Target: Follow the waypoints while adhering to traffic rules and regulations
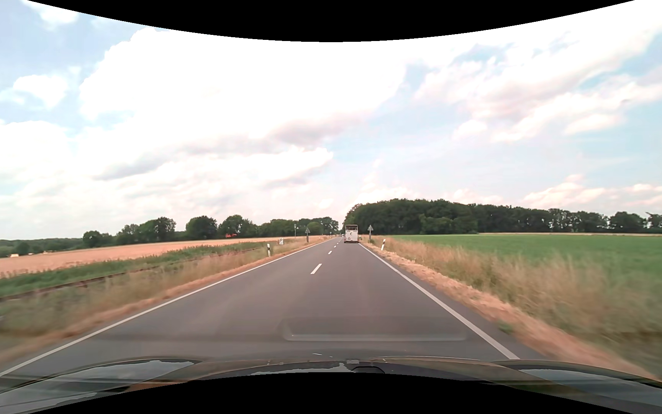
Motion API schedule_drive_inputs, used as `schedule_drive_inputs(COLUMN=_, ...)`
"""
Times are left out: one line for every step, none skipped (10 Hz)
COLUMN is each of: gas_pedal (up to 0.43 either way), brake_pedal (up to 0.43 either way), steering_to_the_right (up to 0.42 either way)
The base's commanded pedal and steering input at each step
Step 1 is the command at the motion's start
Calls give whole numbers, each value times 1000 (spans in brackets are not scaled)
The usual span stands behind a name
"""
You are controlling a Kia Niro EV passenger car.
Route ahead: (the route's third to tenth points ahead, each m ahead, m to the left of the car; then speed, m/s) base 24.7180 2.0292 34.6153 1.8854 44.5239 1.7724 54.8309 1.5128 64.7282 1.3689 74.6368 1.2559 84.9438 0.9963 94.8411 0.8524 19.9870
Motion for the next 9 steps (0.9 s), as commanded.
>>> schedule_drive_inputs(gas_pedal=189, brake_pedal=0, steering_to_the_right=6)
schedule_drive_inputs(gas_pedal=189, brake_pedal=0, steering_to_the_right=6)
schedule_drive_inputs(gas_pedal=189, brake_pedal=0, steering_to_the_right=5)
schedule_drive_inputs(gas_pedal=189, brake_pedal=0, steering_to_the_right=4)
schedule_drive_inputs(gas_pedal=189, brake_pedal=0, steering_to_the_right=3)
schedule_drive_inputs(gas_pedal=189, brake_pedal=0, steering_to_the_right=2)
schedule_drive_inputs(gas_pedal=189, brake_pedal=0, steering_to_the_right=2)
schedule_drive_inputs(gas_pedal=189, brake_pedal=0, steering_to_the_right=1)
schedule_drive_inputs(gas_pedal=189, brake_pedal=0, steering_to_the_right=0)
